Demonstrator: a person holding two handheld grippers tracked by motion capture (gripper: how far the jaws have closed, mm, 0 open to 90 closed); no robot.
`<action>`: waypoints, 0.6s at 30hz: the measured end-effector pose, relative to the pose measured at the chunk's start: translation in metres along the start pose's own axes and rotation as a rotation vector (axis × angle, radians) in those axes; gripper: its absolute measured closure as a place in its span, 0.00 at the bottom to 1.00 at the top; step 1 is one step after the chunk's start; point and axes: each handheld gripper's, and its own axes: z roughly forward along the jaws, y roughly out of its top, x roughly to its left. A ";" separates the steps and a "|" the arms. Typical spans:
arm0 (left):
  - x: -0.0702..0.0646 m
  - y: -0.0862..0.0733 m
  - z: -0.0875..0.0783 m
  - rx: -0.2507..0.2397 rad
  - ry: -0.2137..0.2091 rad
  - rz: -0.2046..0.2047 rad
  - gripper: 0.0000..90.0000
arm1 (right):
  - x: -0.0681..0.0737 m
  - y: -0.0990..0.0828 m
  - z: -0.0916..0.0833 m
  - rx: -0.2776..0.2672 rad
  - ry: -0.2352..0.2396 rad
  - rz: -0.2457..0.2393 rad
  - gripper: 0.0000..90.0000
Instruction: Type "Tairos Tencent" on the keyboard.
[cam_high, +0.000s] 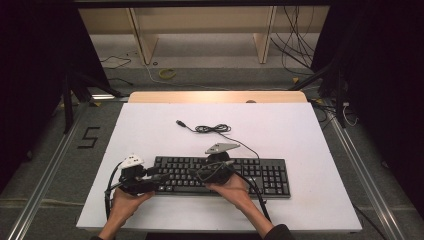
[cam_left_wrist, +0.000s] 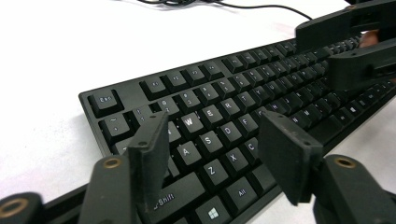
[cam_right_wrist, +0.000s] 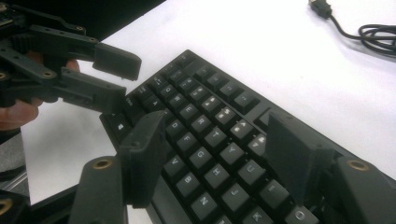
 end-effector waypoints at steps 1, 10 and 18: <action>0.000 0.000 0.001 -0.001 0.002 0.001 0.50 | -0.001 0.000 -0.002 -0.002 0.001 0.000 0.42; 0.001 0.002 0.009 0.039 0.046 0.018 0.76 | -0.006 -0.006 -0.015 -0.016 -0.006 0.001 0.40; -0.002 0.004 0.017 0.088 0.076 0.061 0.96 | -0.010 -0.010 -0.018 -0.011 -0.013 0.006 0.38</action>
